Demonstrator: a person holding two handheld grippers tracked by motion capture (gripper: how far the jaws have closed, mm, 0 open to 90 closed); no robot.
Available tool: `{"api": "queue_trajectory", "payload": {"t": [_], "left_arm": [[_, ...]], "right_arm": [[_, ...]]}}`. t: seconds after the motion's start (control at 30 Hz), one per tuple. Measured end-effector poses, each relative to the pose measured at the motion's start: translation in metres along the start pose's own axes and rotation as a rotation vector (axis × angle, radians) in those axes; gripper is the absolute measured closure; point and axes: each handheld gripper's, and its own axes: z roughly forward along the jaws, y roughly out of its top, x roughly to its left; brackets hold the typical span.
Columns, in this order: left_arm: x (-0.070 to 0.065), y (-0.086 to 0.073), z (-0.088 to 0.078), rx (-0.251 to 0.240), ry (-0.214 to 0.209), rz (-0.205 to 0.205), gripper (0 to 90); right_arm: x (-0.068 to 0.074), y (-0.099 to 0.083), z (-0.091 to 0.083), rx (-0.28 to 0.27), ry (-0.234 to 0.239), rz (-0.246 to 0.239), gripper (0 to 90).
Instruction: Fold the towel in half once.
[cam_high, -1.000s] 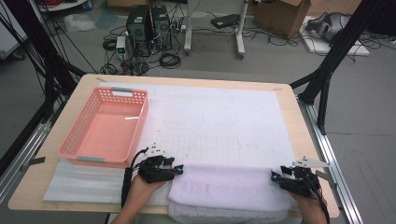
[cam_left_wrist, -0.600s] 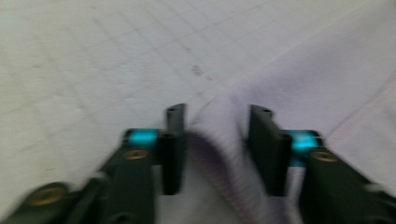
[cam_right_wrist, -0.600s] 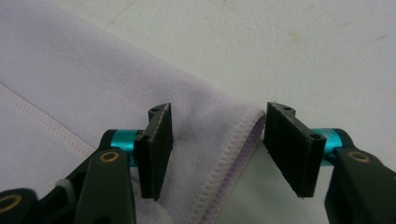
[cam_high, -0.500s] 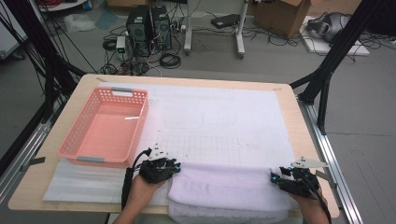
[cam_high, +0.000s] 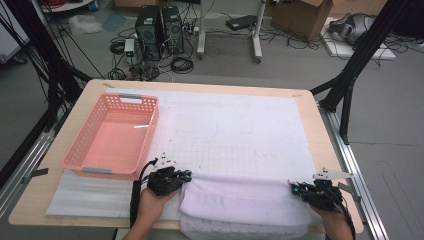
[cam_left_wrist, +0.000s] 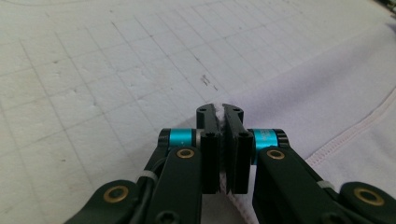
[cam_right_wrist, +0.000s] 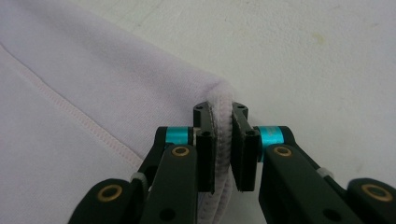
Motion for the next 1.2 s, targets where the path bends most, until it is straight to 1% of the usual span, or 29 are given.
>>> {"api": "queue_trajectory", "payload": {"t": [0.03,0.07,0.13,0.17,0.23,0.27,0.33,0.37,0.43,0.47,0.5,0.53,0.6,0.67,0.7,0.73,0.77,0.8,0.83,0.9,0.93,1.0,1.07,1.1,1.13,1.17,1.2], "left_arm": [[0.002,0.002,-0.001,-0.009,-0.004,-0.007,86.0],[0.003,0.004,-0.002,-0.013,-0.006,-0.007,86.1],[0.004,0.009,-0.002,-0.027,-0.010,-0.008,86.2],[0.005,0.013,-0.002,-0.035,-0.006,-0.005,86.3],[0.009,0.021,-0.001,-0.049,0.003,-0.002,86.2],[0.012,0.025,0.001,-0.061,0.011,-0.010,86.4],[0.017,0.035,0.006,-0.059,0.022,-0.010,86.5],[0.018,0.039,0.009,-0.061,0.031,-0.007,86.5],[0.021,0.048,0.015,-0.037,0.050,0.015,86.5],[0.024,0.053,0.018,-0.038,0.055,0.008,86.5],[0.026,0.057,0.020,-0.048,0.060,-0.008,86.5],[0.030,0.061,0.022,-0.045,0.069,-0.017,86.5],[0.037,0.071,0.026,-0.048,0.091,-0.025,86.5],[0.043,0.078,0.030,-0.048,0.104,-0.040,86.5],[0.045,0.081,0.032,-0.047,0.114,-0.035,86.5],[0.047,0.083,0.034,-0.064,0.122,-0.043,86.5],[0.051,0.085,0.036,-0.052,0.131,-0.044,86.5],[0.054,0.088,0.038,-0.051,0.138,-0.051,86.5],[0.057,0.091,0.040,-0.059,0.142,-0.065,86.5],[0.061,0.094,0.043,-0.075,0.149,-0.077,86.5],[0.064,0.095,0.045,-0.072,0.155,-0.081,86.5],[0.067,0.095,0.049,-0.069,0.155,-0.094,86.4],[0.066,0.093,0.053,-0.053,0.155,-0.093,85.8],[0.066,0.091,0.055,-0.053,0.137,-0.107,83.6],[0.065,0.090,0.055,-0.050,0.124,-0.116,72.9],[0.064,0.089,0.055,-0.051,0.116,-0.117,63.1],[0.062,0.089,0.053,-0.052,0.110,-0.101,59.8]], "right_arm": [[-0.001,0.000,-0.001,-0.003,0.009,0.009,82.5],[-0.003,0.000,-0.003,-0.020,0.027,0.021,82.6],[-0.005,0.003,-0.008,-0.053,0.049,0.049,82.8],[-0.007,0.004,-0.010,-0.069,0.052,0.048,82.9],[-0.011,0.007,-0.012,-0.096,0.052,0.065,82.9],[-0.013,0.009,-0.011,-0.109,0.047,0.067,82.9],[-0.016,0.013,-0.007,-0.124,0.037,0.081,82.9],[-0.017,0.015,-0.005,-0.125,0.029,0.077,82.8],[-0.020,0.022,-0.002,-0.119,0.011,0.064,82.9],[-0.023,0.027,0.001,-0.116,0.006,0.061,82.8],[-0.026,0.032,0.003,-0.113,0.002,0.063,82.8],[-0.029,0.037,0.006,-0.112,0.005,0.070,82.8],[-0.036,0.049,0.012,-0.118,0.007,0.076,82.7],[-0.042,0.062,0.021,-0.111,-0.014,0.066,82.7],[-0.044,0.069,0.025,-0.109,-0.022,0.063,82.7],[-0.045,0.073,0.027,-0.105,-0.028,0.065,82.7],[-0.047,0.079,0.030,-0.107,-0.040,0.059,82.7],[-0.048,0.085,0.033,-0.109,-0.052,0.047,82.6],[-0.049,0.091,0.035,-0.112,-0.059,0.046,82.6],[-0.052,0.100,0.040,-0.119,-0.081,0.040,82.4],[-0.053,0.103,0.042,-0.124,-0.089,0.042,82.3],[-0.057,0.108,0.049,-0.122,-0.104,0.057,82.0],[-0.058,0.108,0.057,-0.113,-0.122,0.082,80.8],[-0.058,0.108,0.059,-0.109,-0.127,0.092,77.9],[-0.059,0.107,0.062,-0.100,-0.129,0.120,68.1],[-0.060,0.106,0.064,-0.094,-0.113,0.145,60.2],[-0.061,0.106,0.065,-0.082,-0.085,0.173,56.7]]}}
